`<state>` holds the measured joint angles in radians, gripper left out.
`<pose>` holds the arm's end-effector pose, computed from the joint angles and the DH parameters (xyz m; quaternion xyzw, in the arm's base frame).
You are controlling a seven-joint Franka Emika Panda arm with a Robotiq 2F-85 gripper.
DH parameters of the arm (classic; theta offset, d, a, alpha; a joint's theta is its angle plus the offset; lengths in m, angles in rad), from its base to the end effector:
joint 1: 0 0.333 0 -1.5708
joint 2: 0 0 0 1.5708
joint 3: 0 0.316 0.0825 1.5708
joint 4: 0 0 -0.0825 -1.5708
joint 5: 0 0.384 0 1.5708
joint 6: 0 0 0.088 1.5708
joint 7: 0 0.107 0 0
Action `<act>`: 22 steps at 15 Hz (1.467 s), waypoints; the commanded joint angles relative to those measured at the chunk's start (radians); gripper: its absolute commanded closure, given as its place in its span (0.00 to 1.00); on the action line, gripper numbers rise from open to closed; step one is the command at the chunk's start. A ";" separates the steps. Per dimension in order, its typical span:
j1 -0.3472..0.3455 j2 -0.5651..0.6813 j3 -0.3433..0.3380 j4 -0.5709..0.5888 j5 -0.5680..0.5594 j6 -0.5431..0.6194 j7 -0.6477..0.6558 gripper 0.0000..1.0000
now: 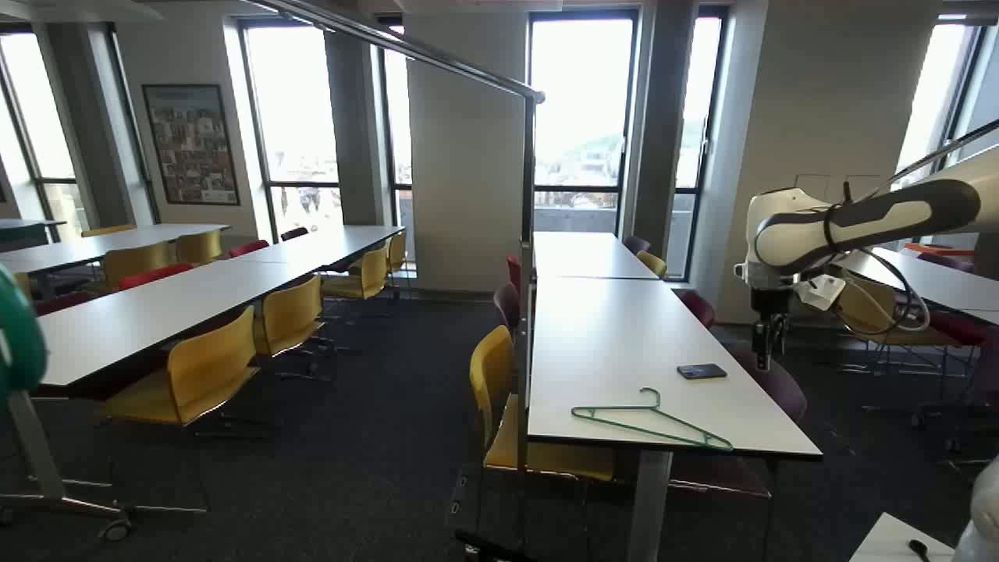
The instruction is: Pick up the green hanger from the table and hang it on the rail.
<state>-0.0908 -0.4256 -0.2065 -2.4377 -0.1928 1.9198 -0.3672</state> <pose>0.3842 -0.1344 0.4472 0.9943 0.0832 -0.0605 0.0287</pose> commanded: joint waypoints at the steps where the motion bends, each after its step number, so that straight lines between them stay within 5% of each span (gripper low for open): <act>1: -0.005 0.001 0.005 0.001 0.003 -0.001 -0.002 0.00; 6: 0.005 0.005 0.007 -0.011 -0.003 0.057 -0.018 0.00; 13: 0.009 0.312 -0.017 0.136 0.038 0.389 -0.087 0.00; 18: -0.014 0.484 -0.006 0.287 0.243 0.349 -0.460 0.00; 19: -0.019 0.432 0.008 0.209 0.180 0.390 -0.334 0.00; 22: -0.027 0.490 0.015 0.262 0.217 0.387 -0.414 0.00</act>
<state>-0.0847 0.0654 -0.2246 -2.1767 0.0275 2.3087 -0.7844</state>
